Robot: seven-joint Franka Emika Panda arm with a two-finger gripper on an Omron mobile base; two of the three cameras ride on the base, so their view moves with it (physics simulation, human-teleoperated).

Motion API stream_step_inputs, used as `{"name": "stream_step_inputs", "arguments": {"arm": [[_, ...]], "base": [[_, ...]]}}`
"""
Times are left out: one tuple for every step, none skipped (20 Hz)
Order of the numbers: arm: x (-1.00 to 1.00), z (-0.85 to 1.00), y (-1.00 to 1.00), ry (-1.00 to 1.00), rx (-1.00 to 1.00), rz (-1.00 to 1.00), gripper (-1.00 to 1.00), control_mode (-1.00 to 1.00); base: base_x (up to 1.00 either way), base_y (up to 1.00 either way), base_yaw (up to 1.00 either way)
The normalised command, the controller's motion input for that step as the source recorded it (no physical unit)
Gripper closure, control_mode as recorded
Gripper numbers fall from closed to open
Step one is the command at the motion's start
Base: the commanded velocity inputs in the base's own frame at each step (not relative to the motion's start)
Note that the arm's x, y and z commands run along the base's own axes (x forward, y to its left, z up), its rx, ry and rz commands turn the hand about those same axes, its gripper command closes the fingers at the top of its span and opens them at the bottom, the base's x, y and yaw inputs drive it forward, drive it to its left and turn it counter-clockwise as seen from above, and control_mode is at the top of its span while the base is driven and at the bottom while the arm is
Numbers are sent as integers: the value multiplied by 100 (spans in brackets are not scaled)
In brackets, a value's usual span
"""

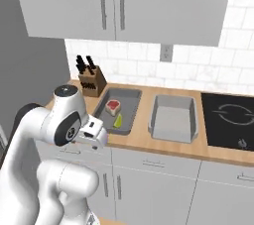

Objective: Place one lemon wedge and one steak in each tupperware on the nearby counter, to pack two identical lunches.

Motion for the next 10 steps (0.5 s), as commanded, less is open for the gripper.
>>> {"name": "stream_step_inputs", "arguments": {"arm": [[0,0,0,0,0,0,-100,100],[0,0,0,0,0,0,-100,100],[0,0,0,0,0,0,-100,100],[0,0,0,0,0,0,-100,100],[0,0,0,0,0,0,-100,100],[0,0,0,0,0,0,-100,100],[0,0,0,0,0,0,-100,100],[0,0,0,0,0,0,-100,100],[0,0,0,0,0,0,-100,100],[0,0,0,0,0,0,-100,100]], "base": [[-100,8,32],[-100,0,51],[-100,0,68],[-96,11,83],[-66,14,93],[-53,7,98],[-36,0,100],[-24,0,100],[-20,0,100],[-19,0,100]]}}
